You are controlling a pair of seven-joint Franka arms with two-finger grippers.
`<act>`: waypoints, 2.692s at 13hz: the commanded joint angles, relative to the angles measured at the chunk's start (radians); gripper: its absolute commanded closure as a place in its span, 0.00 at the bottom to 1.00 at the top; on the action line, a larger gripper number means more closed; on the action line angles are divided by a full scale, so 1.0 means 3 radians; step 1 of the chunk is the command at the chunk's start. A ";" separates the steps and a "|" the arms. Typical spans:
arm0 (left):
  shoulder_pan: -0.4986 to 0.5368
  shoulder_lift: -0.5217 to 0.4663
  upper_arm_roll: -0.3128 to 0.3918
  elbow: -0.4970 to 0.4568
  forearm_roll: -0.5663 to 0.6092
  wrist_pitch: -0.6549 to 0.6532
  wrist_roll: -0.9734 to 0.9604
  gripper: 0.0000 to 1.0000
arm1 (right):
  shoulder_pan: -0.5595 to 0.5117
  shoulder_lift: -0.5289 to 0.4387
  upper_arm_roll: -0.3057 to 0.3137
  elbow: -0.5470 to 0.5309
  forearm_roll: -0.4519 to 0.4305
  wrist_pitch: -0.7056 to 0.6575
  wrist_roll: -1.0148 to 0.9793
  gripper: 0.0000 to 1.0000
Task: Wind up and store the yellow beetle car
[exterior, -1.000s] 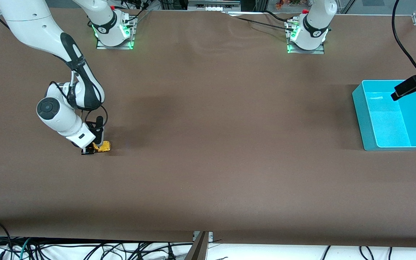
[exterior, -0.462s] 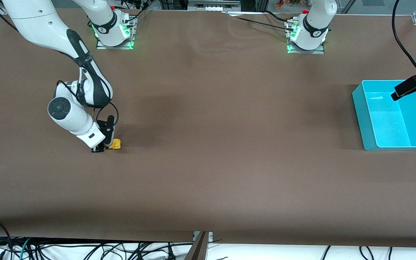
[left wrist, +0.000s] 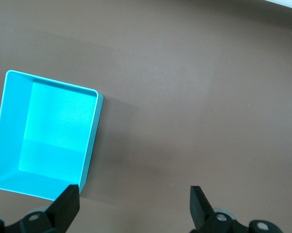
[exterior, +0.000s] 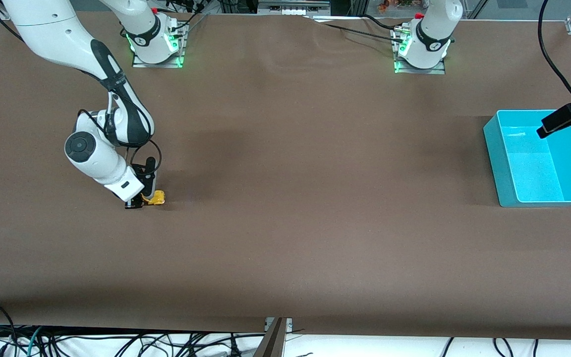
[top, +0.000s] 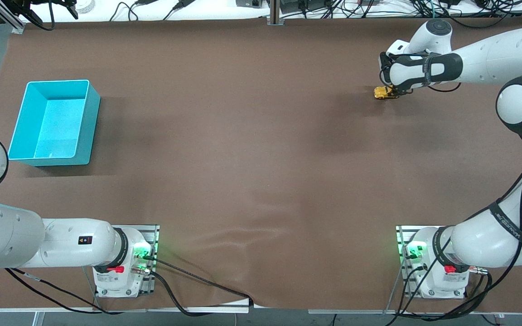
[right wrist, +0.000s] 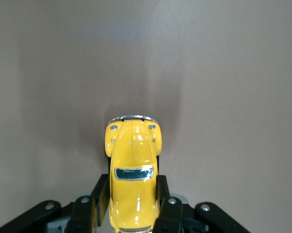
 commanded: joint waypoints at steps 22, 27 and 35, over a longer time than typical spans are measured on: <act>0.0017 0.0028 0.0006 0.0126 -0.0003 -0.0059 0.0050 0.00 | -0.1005 -0.0003 0.0184 0.0413 0.0019 -0.0381 -0.1115 0.00; 0.0017 0.0028 0.0011 0.0126 -0.0003 -0.0059 0.0045 0.00 | -0.1005 -0.0053 0.0240 0.0890 0.0019 -0.1043 -0.0952 0.00; 0.0043 0.0054 0.0022 0.0137 0.0221 0.0007 0.0035 0.00 | -0.1000 -0.0447 0.0409 0.1042 0.0019 -0.1563 0.0682 0.00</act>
